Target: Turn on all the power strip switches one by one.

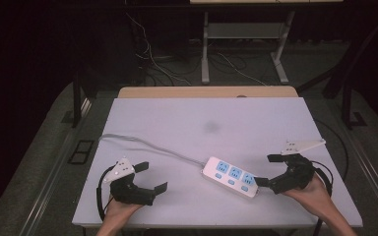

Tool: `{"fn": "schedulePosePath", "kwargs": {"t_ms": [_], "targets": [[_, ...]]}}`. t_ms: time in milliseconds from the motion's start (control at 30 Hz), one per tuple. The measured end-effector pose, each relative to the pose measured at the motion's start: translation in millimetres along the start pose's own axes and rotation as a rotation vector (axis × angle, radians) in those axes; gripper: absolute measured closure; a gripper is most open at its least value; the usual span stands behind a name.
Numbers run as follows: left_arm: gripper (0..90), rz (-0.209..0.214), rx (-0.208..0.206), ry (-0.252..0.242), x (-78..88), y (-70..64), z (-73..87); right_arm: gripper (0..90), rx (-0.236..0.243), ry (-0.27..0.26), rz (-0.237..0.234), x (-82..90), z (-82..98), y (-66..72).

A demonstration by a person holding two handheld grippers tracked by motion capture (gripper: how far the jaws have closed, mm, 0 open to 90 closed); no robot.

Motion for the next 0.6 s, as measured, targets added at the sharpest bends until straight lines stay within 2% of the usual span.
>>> {"fn": "schedulePosePath", "kwargs": {"t_ms": [167, 267, 600], "targets": [[0.0, 0.000, 0.000, 0.001, -0.3, 0.0, 0.2, 0.8, 0.028, 0.028, -0.010, -5.0, -2.6, 2.8], [0.0, -0.001, -0.001, 0.003, -0.5, -0.1, 0.3, 0.8, 0.063, 0.055, -0.015, -9.8, -4.1, 5.9], [0.0, 0.001, -0.002, 0.004, -0.4, -0.2, 0.5, 0.8, 0.114, 0.106, -0.038, -19.6, -3.6, 12.3]]}}
Point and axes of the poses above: each handheld gripper's, and its own axes: x roughly backward along the jaws, z roughly out of its underside, y roughly to its left, the point moved 7 cm from there along -x, roughly forward along the jaws, and after that the axes turned 12 degrees about z, right-handed, at the moved point
